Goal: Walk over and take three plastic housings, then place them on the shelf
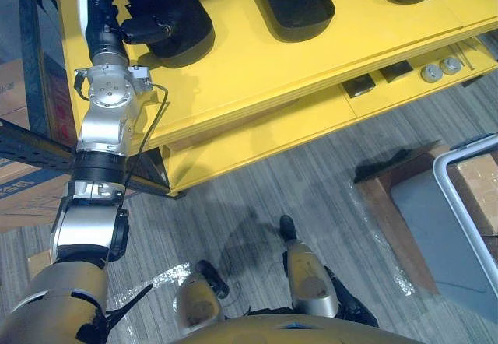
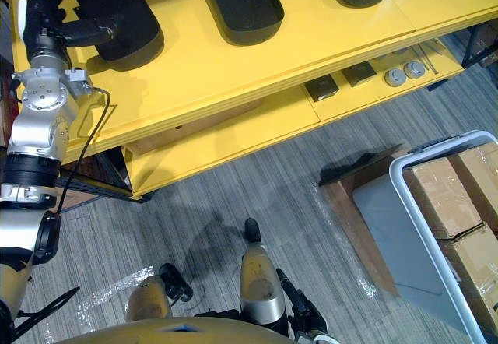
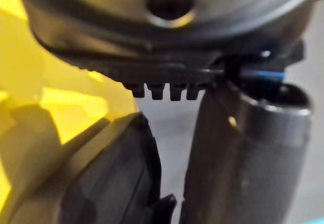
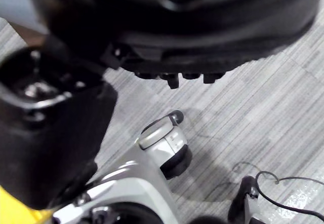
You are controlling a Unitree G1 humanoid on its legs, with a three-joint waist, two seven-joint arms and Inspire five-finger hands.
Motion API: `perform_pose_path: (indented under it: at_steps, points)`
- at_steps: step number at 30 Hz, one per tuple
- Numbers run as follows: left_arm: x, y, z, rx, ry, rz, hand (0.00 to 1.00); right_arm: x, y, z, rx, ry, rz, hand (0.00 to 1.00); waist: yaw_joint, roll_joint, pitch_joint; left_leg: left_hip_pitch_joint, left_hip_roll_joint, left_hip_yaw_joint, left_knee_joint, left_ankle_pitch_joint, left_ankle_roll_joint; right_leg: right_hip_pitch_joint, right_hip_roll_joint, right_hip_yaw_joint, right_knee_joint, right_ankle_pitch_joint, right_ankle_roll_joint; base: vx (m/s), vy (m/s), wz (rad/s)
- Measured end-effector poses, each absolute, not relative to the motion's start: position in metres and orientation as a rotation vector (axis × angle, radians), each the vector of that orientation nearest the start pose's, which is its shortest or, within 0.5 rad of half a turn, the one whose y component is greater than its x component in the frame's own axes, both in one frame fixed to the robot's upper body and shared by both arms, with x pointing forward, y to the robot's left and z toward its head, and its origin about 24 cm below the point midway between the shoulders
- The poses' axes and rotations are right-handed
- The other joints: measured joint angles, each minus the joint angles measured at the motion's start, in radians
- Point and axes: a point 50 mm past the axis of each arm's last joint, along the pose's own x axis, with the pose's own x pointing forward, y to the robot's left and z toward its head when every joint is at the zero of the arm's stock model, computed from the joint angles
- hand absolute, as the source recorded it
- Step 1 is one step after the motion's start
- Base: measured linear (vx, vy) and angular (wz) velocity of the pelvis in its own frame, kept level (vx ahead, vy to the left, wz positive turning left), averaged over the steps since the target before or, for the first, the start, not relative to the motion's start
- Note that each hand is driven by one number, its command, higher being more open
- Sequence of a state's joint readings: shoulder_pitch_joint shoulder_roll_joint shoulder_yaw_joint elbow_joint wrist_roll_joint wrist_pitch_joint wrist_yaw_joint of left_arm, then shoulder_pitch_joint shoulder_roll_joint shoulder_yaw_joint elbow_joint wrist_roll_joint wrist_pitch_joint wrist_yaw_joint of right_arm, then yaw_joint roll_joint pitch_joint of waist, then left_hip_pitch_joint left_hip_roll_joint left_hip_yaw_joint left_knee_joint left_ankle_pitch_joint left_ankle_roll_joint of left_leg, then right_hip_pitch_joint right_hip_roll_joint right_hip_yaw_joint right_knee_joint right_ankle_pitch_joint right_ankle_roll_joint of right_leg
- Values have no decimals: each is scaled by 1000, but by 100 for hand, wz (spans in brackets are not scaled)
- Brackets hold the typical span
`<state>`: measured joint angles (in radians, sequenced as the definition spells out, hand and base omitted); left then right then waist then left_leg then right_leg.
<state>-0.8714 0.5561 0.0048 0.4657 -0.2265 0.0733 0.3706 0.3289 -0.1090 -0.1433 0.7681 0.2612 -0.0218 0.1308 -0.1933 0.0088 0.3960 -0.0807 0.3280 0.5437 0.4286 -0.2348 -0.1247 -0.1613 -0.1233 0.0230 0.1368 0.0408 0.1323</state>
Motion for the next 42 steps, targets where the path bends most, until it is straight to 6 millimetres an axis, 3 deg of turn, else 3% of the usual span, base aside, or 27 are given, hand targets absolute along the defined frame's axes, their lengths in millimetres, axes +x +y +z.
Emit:
perform_pose_path:
  at_steps: [3,6,8,10,12,15,17,20,26,30,32,37,42]
  points:
    - [366,254,255,212,-462,545,100,54,-218,-145,224,955,-306,100,3,3,0,11,-4,-3,-17,4,-1,10,-1,-9,0,-2,-2,-24,19,6]
    - [349,252,269,211,-641,609,100,65,-221,-137,192,853,-367,100,3,5,0,23,-11,-14,-33,15,0,27,-4,-20,-5,-2,-3,-8,18,9]
    - [316,243,279,214,-872,574,100,90,-228,-115,148,682,-426,100,-3,9,-3,42,-23,-25,-55,26,-1,48,-8,-27,-17,-2,-3,36,22,10]
    - [293,233,279,201,-991,514,100,109,-234,-93,127,535,-467,100,-5,15,-9,63,-33,-29,-76,36,0,65,-12,-32,-20,-2,-3,48,23,9]
    - [265,215,261,175,-1077,380,100,128,-246,-55,79,305,-531,100,-3,38,-51,85,-48,-40,-118,49,-3,88,-17,-46,-38,-2,-3,85,21,17]
    - [232,195,223,102,-1039,146,100,151,-256,10,-85,-51,-568,100,7,64,-123,131,-73,-74,-202,88,-6,140,-21,-80,-67,-4,-7,110,-6,27]
    - [223,185,208,59,-986,16,100,161,-260,43,-151,-222,-578,100,21,67,-131,156,-77,-90,-229,97,-12,168,-20,-99,-75,-7,-10,22,-5,28]
    - [211,166,172,15,-811,-275,100,182,-274,111,-285,-550,-575,100,57,53,-160,163,-92,-134,-263,124,-11,203,-27,-140,-93,-8,-11,-56,-9,36]
    - [190,156,128,-103,-585,-574,100,215,-273,166,-424,-727,-385,100,104,37,-218,158,-110,-203,-312,164,-10,251,-33,-212,-137,-2,-10,-48,-18,34]
    - [181,151,105,-199,-467,-669,100,242,-257,184,-557,-682,-139,100,133,38,-248,139,-117,-242,-343,195,-10,257,-32,-255,-159,7,-11,-23,-27,33]
    - [179,147,88,-279,-392,-690,100,267,-239,187,-678,-633,-3,100,143,35,-250,132,-122,-268,-371,221,-9,257,-32,-282,-159,8,-13,-25,-23,36]
    - [171,139,69,-423,-313,-699,100,302,-232,162,-880,-458,61,100,199,19,-252,114,-133,-312,-408,252,-6,254,-34,-326,-158,13,-14,-6,-9,28]
    - [170,139,60,-440,-266,-655,100,326,-241,153,-1017,-372,23,100,221,17,-252,87,-152,-340,-420,271,2,242,-50,-352,-156,17,-9,6,14,19]
